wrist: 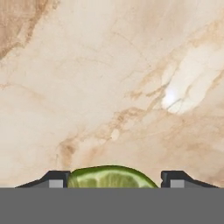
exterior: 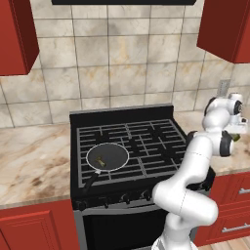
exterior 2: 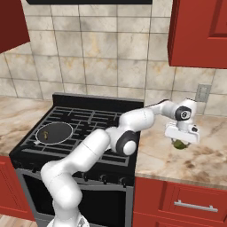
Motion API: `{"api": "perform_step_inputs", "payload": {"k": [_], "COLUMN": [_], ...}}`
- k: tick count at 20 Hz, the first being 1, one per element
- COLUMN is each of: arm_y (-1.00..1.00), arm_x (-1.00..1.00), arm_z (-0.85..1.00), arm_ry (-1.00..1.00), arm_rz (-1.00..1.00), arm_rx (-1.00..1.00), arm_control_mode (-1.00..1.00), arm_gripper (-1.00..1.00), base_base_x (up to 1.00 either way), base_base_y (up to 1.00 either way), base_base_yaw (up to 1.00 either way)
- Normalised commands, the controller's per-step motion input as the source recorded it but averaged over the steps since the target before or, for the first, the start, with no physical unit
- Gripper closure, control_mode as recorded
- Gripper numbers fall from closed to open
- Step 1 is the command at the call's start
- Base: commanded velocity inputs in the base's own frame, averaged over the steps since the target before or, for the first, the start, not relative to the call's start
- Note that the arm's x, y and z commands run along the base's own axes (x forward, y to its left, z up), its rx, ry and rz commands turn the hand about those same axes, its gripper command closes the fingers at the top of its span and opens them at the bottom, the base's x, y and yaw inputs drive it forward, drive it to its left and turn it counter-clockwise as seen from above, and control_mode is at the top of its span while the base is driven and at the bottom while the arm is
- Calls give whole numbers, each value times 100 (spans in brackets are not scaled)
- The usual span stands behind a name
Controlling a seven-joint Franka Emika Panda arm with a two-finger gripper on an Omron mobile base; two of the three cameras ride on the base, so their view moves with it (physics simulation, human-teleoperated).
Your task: Put the mushroom and lemon wedge in the pan. Then turn on the front left burner and set the heat to medium.
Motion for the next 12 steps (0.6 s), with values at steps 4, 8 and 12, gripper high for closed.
{"api": "perform_step_inputs", "payload": {"k": [4, 8, 12], "arm_y": [78, 82, 98], "arm_x": [-7, -11, -8], "arm_z": [48, 14, 0], "arm_ry": [0, 0, -6], "arm_rz": [0, 0, 0], "arm_rx": [-2, -8, -21], "arm_control_mode": [-100, -100, -100], "arm_gripper": [100, 100, 100], "base_base_x": [0, 0, 0], "base_base_y": [0, 0, 0], "base_base_yaw": [0, 0, 0]}}
